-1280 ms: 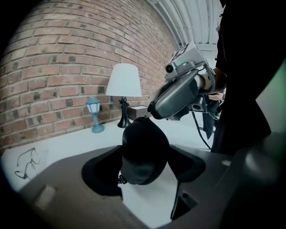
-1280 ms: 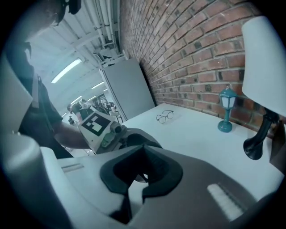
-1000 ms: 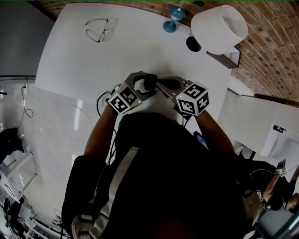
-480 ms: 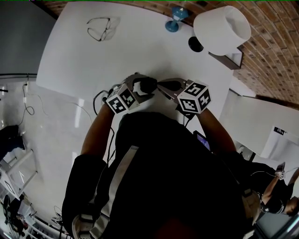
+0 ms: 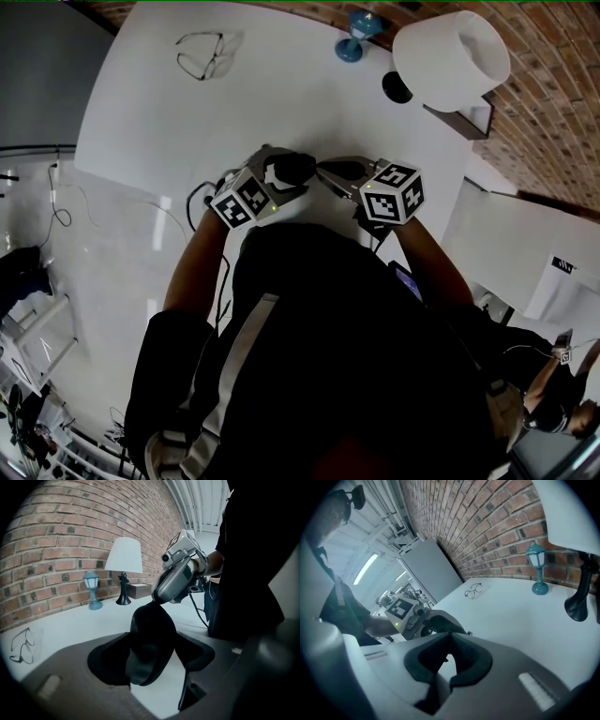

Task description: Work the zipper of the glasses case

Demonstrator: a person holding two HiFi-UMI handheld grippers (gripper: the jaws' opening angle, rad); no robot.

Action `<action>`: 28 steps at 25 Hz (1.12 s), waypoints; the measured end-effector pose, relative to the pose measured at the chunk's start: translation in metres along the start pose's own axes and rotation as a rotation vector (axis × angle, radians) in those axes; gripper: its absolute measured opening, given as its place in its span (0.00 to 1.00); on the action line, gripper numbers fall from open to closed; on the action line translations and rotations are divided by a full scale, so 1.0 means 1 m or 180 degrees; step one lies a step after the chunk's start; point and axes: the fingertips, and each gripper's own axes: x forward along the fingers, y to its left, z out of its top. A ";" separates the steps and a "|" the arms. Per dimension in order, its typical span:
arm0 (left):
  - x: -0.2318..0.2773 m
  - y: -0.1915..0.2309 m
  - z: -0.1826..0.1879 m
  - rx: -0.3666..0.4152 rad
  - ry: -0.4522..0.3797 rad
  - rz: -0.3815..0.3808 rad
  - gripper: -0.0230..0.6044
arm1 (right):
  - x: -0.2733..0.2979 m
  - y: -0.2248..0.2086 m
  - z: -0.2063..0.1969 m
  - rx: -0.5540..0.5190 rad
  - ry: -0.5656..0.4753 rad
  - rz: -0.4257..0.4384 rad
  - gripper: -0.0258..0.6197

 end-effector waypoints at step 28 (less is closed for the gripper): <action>0.005 -0.001 -0.012 0.0002 0.0074 0.0006 0.51 | 0.000 -0.013 -0.003 -0.0160 -0.0024 -0.0186 0.05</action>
